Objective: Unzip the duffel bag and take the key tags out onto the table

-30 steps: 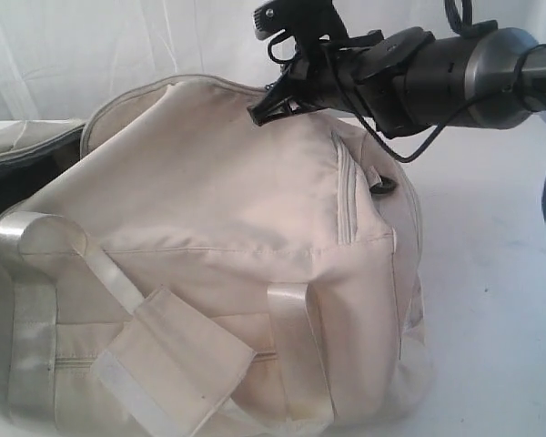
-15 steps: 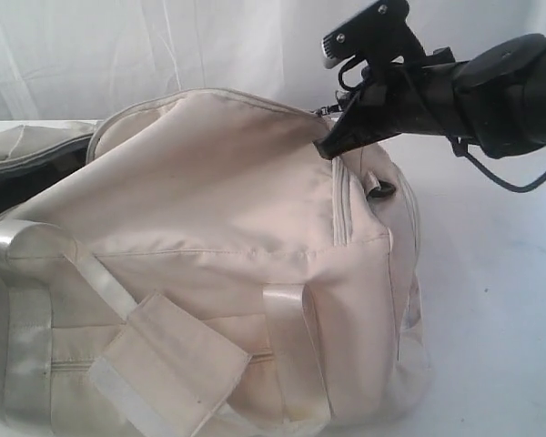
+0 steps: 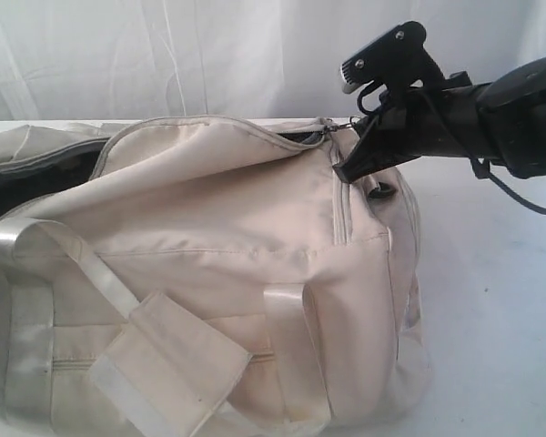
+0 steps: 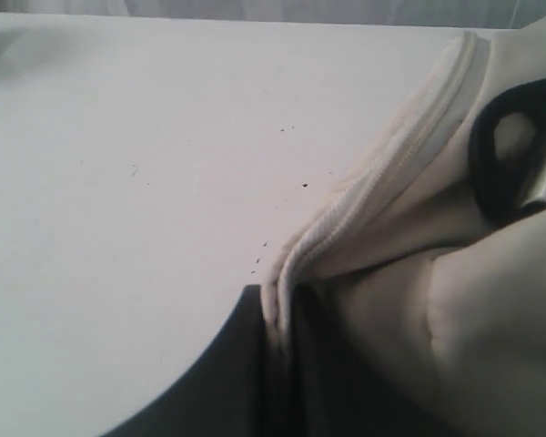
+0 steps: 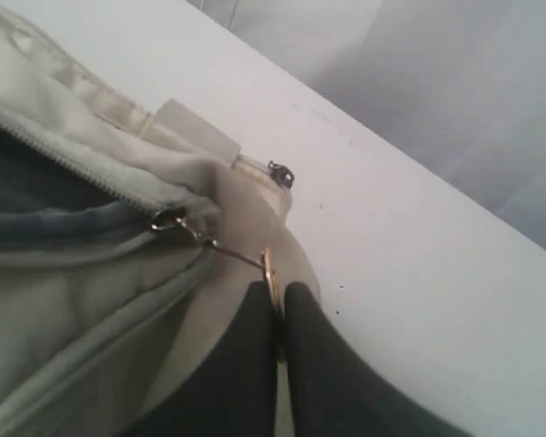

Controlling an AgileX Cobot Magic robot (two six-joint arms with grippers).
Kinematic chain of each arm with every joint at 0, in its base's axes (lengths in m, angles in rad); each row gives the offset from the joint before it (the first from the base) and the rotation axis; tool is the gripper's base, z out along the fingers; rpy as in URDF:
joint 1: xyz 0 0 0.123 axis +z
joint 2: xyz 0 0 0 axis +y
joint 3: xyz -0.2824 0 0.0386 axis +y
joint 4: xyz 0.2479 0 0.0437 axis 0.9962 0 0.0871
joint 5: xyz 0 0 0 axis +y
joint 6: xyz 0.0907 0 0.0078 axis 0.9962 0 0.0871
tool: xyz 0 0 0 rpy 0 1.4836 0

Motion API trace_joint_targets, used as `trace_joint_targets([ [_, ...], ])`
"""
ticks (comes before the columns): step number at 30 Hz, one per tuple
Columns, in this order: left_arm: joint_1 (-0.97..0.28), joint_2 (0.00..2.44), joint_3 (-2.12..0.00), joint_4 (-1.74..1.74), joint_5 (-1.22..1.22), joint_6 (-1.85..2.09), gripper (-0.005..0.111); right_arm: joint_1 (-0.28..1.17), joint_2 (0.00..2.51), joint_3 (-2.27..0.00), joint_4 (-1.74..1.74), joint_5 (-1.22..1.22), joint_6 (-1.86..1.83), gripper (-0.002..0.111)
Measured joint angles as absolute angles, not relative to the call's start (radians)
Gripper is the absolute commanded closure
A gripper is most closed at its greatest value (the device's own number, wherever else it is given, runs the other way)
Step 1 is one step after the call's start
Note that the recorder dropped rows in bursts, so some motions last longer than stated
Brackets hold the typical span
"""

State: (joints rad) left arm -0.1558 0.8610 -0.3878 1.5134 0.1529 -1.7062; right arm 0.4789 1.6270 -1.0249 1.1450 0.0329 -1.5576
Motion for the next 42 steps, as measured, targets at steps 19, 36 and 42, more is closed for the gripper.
trace_joint_targets([
  [19, -0.144, 0.823, -0.483, 1.724, -0.116, -1.592, 0.040, 0.469, 1.600, -1.057, 1.145, 0.043, -1.558, 0.108],
  [36, -0.142, 0.923, -0.485, 1.215, -0.639, -0.638, 0.044, 0.465, 1.599, -1.085, 1.149, 0.091, -1.558, 0.108],
  [42, -0.142, 1.082, -0.485, 1.072, -0.809, -0.564, 0.044, 0.463, 1.599, -1.085, 1.149, 0.097, -1.558, 0.108],
])
